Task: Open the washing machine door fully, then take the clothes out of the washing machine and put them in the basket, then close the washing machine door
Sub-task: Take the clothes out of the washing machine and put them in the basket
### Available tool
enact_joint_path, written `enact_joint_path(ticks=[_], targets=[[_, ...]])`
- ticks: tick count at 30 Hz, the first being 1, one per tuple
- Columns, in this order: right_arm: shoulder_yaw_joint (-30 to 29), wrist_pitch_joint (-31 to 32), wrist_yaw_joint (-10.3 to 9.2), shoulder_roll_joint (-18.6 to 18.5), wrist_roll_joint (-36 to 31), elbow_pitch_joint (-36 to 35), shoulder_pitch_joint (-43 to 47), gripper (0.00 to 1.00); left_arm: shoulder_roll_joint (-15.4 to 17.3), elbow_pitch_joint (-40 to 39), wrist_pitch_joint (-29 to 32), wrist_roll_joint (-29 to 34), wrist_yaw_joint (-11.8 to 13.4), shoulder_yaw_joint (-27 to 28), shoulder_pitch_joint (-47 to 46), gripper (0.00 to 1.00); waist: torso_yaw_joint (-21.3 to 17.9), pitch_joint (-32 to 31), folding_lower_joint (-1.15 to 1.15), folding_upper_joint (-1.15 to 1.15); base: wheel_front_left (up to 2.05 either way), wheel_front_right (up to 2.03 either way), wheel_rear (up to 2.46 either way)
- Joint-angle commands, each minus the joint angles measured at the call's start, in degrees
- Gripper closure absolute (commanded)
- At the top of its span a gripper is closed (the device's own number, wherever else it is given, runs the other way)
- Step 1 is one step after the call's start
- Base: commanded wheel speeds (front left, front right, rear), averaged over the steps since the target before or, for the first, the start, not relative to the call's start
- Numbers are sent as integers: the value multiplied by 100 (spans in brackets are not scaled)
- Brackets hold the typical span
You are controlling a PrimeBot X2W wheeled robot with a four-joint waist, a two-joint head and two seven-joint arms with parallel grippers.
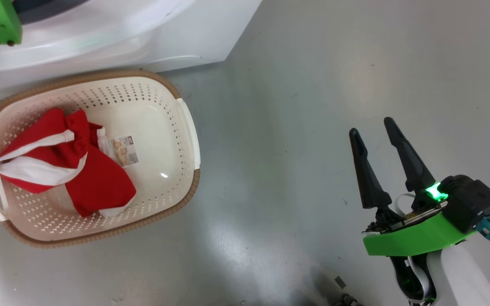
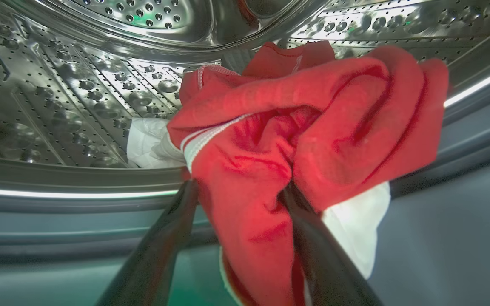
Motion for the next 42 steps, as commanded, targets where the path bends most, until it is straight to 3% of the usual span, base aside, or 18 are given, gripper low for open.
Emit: enact_joint_path(ticks=[1, 6, 7, 8, 19, 30, 42], targets=[[164, -35, 36, -57, 69, -102, -3, 0, 290, 12, 126, 83, 124, -7, -77, 0, -26, 13, 0, 0, 0, 0, 0], [187, -35, 36, -57, 93, -80, -21, 0, 246, 132, 174, 51, 102, -60, -132, 0, -60, 15, 0, 0, 0, 0, 0], [182, -35, 36, -57, 96, -77, -24, 0, 231, 146, 172, 32, 74, -64, -137, 85, -62, 15, 0, 0, 0, 0, 0], [174, -35, 36, -57, 99, -75, -26, 0, 219, 152, 157, 15, 43, -70, -143, 100, -62, 15, 0, 0, 0, 0, 0], [156, -35, 36, -57, 126, -57, -31, 0, 190, 76, -323, -223, -277, -72, 14, 100, 19, 11, 0, 0, 0, 0, 0], [109, -35, 36, -57, 80, -66, -28, 0, 357, -658, -1793, -214, -221, -101, 555, 100, 162, -76, 0, 0, 0, 0, 0], [105, -35, 36, -57, 33, -45, 0, 0, 402, -2213, -2098, -408, -196, 10, 1797, 100, 328, -267, 0, 0, 0, 0, 0]])
